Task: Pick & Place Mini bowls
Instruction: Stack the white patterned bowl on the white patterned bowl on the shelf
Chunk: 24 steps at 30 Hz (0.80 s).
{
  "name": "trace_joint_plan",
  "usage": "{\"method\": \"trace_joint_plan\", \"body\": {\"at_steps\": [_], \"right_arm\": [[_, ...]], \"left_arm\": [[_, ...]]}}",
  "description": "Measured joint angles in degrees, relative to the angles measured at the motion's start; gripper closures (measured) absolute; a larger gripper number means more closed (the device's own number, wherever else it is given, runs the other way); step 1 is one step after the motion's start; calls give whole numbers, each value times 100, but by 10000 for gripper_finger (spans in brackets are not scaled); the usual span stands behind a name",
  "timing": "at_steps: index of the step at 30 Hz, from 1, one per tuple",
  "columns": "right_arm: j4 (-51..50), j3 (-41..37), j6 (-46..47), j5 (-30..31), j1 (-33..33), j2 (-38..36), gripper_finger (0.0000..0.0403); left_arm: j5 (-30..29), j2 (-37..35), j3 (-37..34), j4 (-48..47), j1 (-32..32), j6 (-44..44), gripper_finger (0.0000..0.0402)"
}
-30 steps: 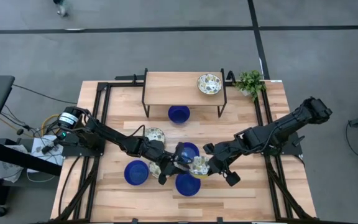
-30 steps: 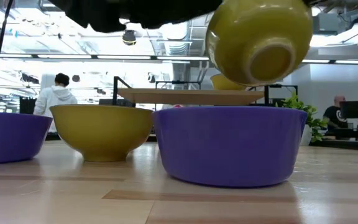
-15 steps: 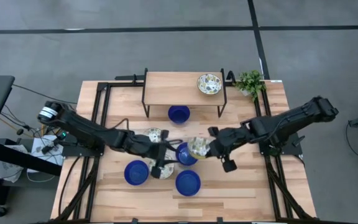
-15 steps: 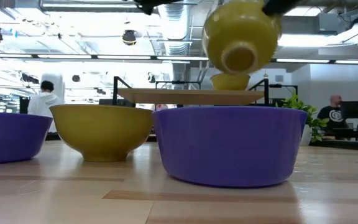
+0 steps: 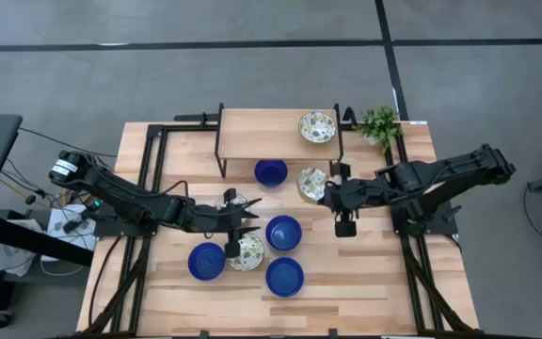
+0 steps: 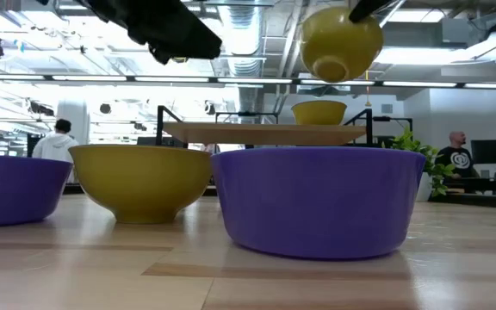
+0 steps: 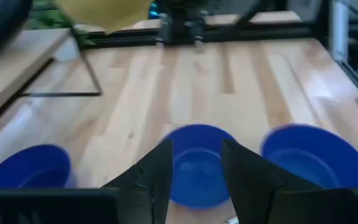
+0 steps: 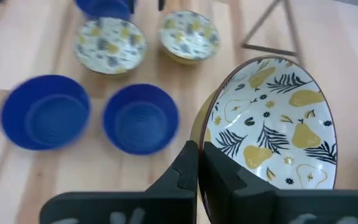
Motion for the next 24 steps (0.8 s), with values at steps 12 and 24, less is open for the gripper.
{"method": "trace_joint_plan", "body": {"at_steps": [12, 24], "right_arm": [[-533, 608, -517, 775, -959, 0, 403], [31, 654, -1104, 740, -2736, 172, 403]], "left_arm": [[-950, 21, -332, 400, 14, -316, 306], [-732, 113, -354, 445, 8, -633, 311]]}}
